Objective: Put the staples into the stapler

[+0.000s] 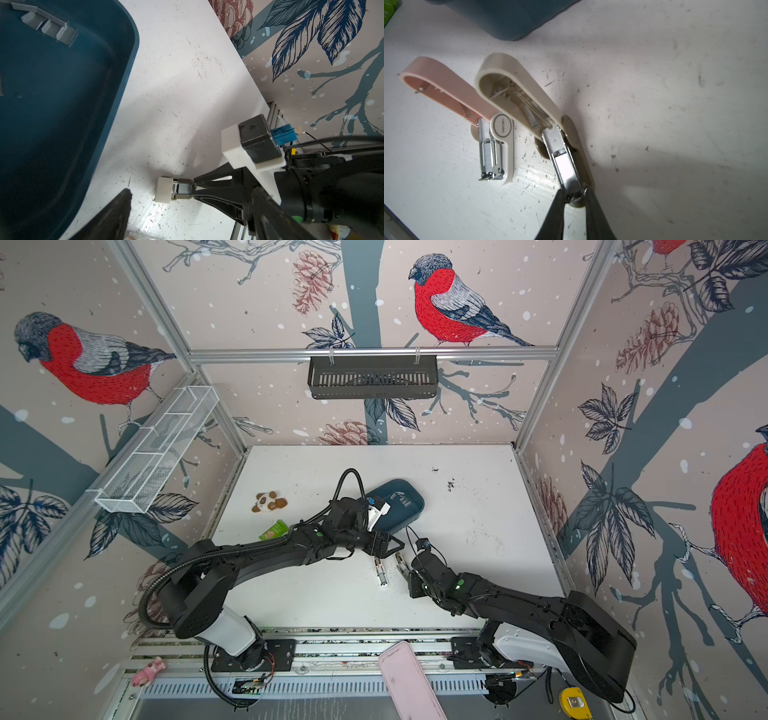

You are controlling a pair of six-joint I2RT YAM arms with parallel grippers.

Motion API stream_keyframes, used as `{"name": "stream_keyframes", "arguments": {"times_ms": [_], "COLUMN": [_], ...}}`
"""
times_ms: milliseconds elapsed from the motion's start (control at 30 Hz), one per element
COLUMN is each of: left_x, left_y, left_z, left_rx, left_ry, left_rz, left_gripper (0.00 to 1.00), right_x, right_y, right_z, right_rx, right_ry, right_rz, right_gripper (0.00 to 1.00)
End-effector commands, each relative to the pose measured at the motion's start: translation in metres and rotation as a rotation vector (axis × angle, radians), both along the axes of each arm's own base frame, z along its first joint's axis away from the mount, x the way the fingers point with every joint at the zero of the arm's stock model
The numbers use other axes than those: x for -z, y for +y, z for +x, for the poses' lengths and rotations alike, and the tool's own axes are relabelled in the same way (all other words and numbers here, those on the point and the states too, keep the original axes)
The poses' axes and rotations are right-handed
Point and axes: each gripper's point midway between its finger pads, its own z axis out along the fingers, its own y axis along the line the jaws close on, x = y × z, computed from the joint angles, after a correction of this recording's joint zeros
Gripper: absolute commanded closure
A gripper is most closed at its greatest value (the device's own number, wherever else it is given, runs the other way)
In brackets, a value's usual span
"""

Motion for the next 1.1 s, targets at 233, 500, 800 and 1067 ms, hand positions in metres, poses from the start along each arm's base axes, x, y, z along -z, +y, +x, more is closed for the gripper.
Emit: {"name": "stream_keyframes", "arguments": {"times_ms": [233,500,800,1067], "left_x": [0.014,0.025,0.037,0.033], "left_y": [-0.009,-0.002,0.006,0.001], "left_z": [-0.005,-0.003,-0.014,-0.019], "left_rx": [0.001,-0.061,-0.054,-0.020], "left_ry": [0.066,0.169,0.251,0.272], "left_rz": [0.065,0.153,0.225,0.217], "left_gripper": [0.14,0.20,0.31,0.34], "right_x": [-0.003,-0.005,-0.006,-0.007], "right_y": [-0.004,-0.005,-0.004,-0.004], "right_z": [0.010,0.012,0.012,0.012], "right_rx": [0.024,0.032,0.032,0.032], "right_ry": [-0.032,-0.034,-0.038,-0.040], "right_rz": [-0.006,0.003,0.011,0.016], "right_gripper": [0.82,0.83,0.83,0.84]}}
